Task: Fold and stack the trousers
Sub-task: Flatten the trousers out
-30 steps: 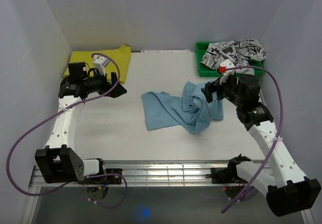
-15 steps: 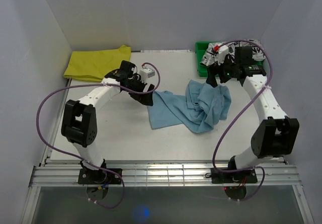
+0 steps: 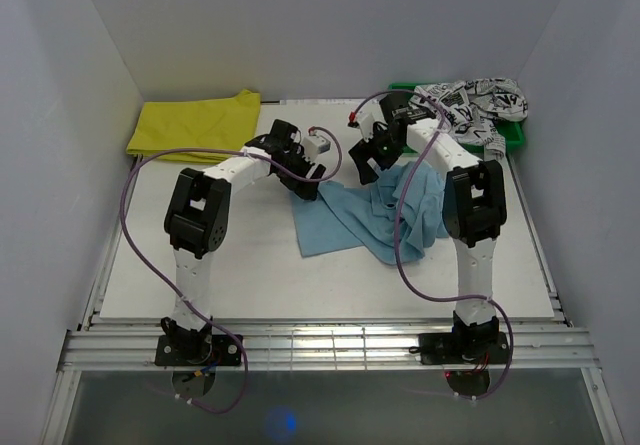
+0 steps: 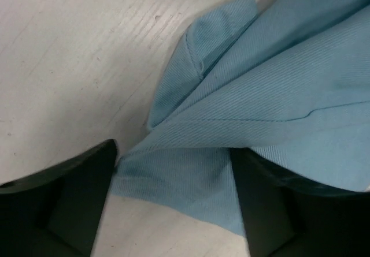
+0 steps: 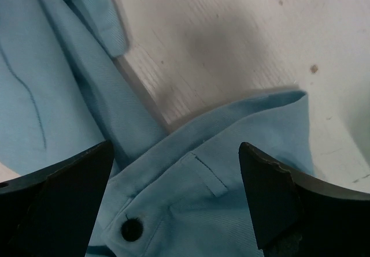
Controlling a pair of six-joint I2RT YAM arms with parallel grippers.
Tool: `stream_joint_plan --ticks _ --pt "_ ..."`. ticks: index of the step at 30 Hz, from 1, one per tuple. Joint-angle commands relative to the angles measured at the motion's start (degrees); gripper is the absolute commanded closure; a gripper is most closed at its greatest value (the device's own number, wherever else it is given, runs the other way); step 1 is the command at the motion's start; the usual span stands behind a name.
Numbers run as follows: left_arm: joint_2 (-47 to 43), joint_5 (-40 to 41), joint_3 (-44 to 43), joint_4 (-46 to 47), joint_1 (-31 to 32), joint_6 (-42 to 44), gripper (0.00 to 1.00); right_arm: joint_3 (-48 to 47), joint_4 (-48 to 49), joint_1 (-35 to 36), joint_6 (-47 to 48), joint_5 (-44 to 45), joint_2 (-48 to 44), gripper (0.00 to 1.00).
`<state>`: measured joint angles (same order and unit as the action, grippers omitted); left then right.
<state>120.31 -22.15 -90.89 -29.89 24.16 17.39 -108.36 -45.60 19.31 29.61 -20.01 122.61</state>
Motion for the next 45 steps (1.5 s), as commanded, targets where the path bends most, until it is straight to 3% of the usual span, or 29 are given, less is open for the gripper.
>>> stream_joint_plan --ticks 1,2,5,7,9,10,11,12,14,16,19,24,31,36,42,44,45 --pt "-2.1 -0.1 3.9 1.1 0.1 2.7 0.27 4.1 0.2 0.1 -6.3 7.4 0.1 0.05" --pt "-3.1 -0.3 4.9 1.2 -0.1 2.6 0.37 5.2 0.8 0.0 -6.9 9.4 -0.3 0.03" --pt "-4.2 -1.5 8.1 1.1 -0.2 2.0 0.43 10.4 2.9 0.1 -8.1 11.4 -1.1 0.01" --pt "-4.6 -2.5 10.6 1.1 -0.2 1.5 0.48 12.9 3.2 0.6 -8.2 13.5 -1.1 0.09" --pt "-4.7 -2.8 11.9 0.8 -0.2 0.6 0.54 15.2 3.4 0.6 -7.9 14.6 -1.0 0.23" --pt "-4.6 -2.4 12.1 0.4 -0.2 0.4 0.63 15.4 3.5 0.7 -8.0 14.6 -1.1 0.38" --pt "-4.6 -1.9 12.1 0.0 -0.3 0.5 0.70 15.4 3.5 0.6 -8.0 14.6 -1.3 0.46" --pt "-4.6 -0.9 12.3 -0.3 -0.4 0.6 0.79 14.6 3.3 0.6 -7.9 14.3 -2.3 0.61" --pt "-5.2 0.8 12.7 -1.1 -0.9 0.2 1.00 12.8 2.9 0.6 -7.8 13.8 -3.6 0.74" --pt "-7.5 0.7 13.1 -1.9 -3.0 -0.2 1.00 8.0 0.4 0.2 -7.8 10.9 -5.7 0.92" --pt "-12.8 -0.3 14.1 -3.8 -7.8 -1.0 1.00 1.7 -2.2 -1.2 -8.4 6.0 -10.3 0.92" --pt "-23.5 -1.7 18.8 -6.5 -17.2 1.1 1.00 0.8 -1.9 -4.8 -9.0 3.4 -21.9 0.92" --pt "-40.8 -2.1 28.0 -12.0 -30.6 11.5 1.00 9.0 -3.5 -14.4 -5.1 6.9 -33.5 0.92" --pt "-50.2 -1.2 35.0 -14.1 -39.6 19.3 1.00 22.4 -3.9 -24.5 3.0 13.0 -39.9 0.92" --pt "-52.8 -0.7 39.4 -11.1 -48.2 25.2 1.00 31.3 -1.9 -36.8 9.7 9.4 -42.2 0.92" --pt "-50.5 -0.2 40.0 -10.6 -48.7 25.4 1.00 34.5 -1.9 -37.2 11.6 8.0 -41.6 0.92" --pt "-48.3 0.1 39.7 -10.5 -48.7 24.5 1.00 35.0 -1.9 -37.2 11.4 7.1 -40.6 0.86"
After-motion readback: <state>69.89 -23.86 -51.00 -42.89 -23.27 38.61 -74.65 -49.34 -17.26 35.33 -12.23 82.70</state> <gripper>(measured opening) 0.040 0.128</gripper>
